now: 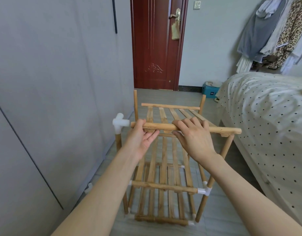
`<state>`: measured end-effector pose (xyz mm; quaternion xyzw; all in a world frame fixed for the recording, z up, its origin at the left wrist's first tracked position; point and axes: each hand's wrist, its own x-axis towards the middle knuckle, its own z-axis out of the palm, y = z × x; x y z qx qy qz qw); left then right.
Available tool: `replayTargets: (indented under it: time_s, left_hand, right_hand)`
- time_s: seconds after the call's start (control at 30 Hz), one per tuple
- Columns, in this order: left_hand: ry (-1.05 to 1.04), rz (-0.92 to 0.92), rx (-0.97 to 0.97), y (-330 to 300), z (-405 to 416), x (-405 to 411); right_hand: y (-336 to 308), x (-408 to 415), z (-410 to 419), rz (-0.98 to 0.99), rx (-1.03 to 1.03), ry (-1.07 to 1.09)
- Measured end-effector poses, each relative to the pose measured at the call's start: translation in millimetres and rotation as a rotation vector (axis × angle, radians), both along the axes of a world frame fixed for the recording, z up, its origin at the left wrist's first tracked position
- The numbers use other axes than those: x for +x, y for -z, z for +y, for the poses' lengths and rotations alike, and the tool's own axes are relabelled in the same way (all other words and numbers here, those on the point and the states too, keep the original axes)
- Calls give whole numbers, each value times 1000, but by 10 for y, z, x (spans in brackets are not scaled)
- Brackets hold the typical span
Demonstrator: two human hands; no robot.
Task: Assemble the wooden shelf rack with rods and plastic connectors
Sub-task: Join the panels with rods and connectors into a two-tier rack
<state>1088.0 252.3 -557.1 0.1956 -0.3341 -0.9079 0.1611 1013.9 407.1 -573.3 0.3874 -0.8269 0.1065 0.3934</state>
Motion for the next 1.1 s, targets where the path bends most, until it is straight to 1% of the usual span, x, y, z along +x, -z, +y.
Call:
replayTargets:
  time_s: [0.1, 0.13, 0.17, 0.2, 0.23, 0.27, 0.33, 0.37, 0.4, 0.47, 0.57, 0.67, 0.73, 0.83, 1.0, 1.1]
  left_hand:
    - [126, -109, -298, -84, -117, 101]
    - [164, -161, -439, -137, -161, 153]
    - [152, -214, -603, -184, -206, 207]
    - [67, -254, -768, -215, -260, 257]
    - [-78, -281, -904, -231, -323, 294]
    - [-255, -290, -984, -238, -389, 322]
    - [-561, -284, -1020, -213, -535, 336]
    - [-647, -295, -1029, -184, -595, 332]
    - [-670, -311, -1025, -146, -639, 313]
    - [-591, -314, -965, -39, -707, 249]
    - [-374, -263, -880, 75, -737, 171]
    - [-249, -221, -906, 112, -754, 139]
    - [-224, -206, -945, 115, -765, 123]
    - [-245, -190, -940, 130, -791, 85]
    - [-300, -162, -929, 179, -802, 13]
    - [-298, -174, -959, 182, -772, -17]
  right_hand:
    - [-11, -17, -71, 67, -120, -13]
    - [-10, -25, -97, 66, -143, -12]
    - [-4, -37, -125, 54, -156, -10]
    - [11, -52, -150, 34, -162, -7]
    - [35, -69, -171, 11, -162, -2]
    - [68, -85, -190, -9, -158, 1]
    - [150, -108, -224, -35, -140, -1]
    - [189, -116, -239, -42, -131, -7]
    - [219, -126, -255, -47, -126, -12]
    - [250, -140, -296, -49, -118, -19]
    - [266, -155, -358, -37, -111, -31]
    - [281, -175, -389, -33, -109, -47]
    - [292, -193, -375, -47, -121, -44]
    - [313, -225, -308, -75, -146, -34]
    - [311, -188, -215, -42, -124, -72]
    - [267, -166, -215, -53, -148, -83]
